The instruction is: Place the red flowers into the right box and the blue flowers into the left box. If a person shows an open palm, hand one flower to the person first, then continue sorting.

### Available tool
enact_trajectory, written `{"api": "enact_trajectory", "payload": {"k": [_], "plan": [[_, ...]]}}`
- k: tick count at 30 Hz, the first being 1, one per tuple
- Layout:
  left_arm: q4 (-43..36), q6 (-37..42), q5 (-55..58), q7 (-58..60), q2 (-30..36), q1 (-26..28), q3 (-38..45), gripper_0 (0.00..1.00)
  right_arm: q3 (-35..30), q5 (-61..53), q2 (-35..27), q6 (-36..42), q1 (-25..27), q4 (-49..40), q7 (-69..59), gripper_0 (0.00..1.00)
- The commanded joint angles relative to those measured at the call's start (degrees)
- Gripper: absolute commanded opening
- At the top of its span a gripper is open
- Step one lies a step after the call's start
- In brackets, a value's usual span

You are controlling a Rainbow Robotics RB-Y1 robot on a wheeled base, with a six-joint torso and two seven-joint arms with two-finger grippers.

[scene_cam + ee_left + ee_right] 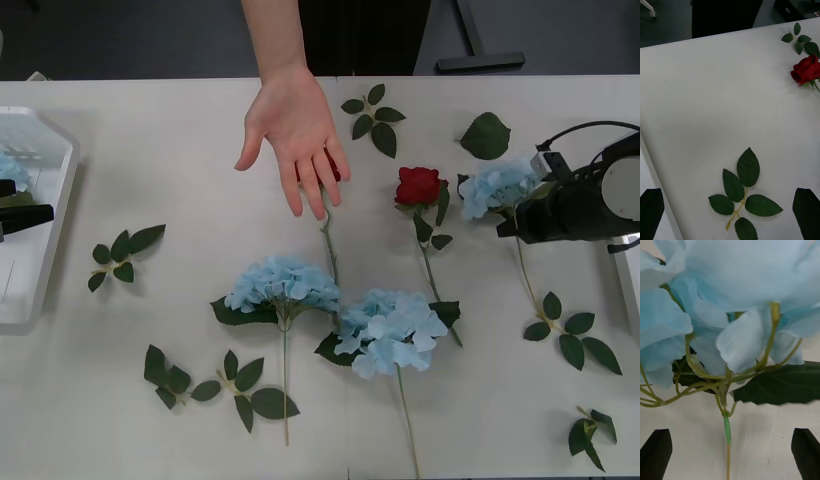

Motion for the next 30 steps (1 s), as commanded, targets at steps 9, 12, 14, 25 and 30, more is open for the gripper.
{"api": "enact_trajectory", "payload": {"k": [9,12,14,25,30], "plan": [[-0.5,-0.6,0.9,0.8,3.2,0.6,-0.5,1.0,0.1,3.0,2.1,-1.3,0.1,0.7,-1.3,0.92],[-0.5,-0.6,0.9,0.8,3.2,0.6,-0.5,1.0,0.1,3.6,2.6,-1.3,0.0,0.7,-1.4,0.92],[-0.5,-0.6,0.9,0.8,3.2,0.6,-0.5,1.0,0.1,4.0,2.9,-1.3,0.0,0.7,-1.5,0.93],[-0.5,-0.6,0.9,0.8,3.2,0.6,-0.5,1.0,0.1,6.2,4.9,-2.6,-0.3,3.2,-1.2,0.82],[-0.5,-0.6,0.9,0.8,3.2,0.6,-0.5,1.0,0.2,7.1,5.5,-2.7,-0.4,3.3,-1.5,0.5]]}}
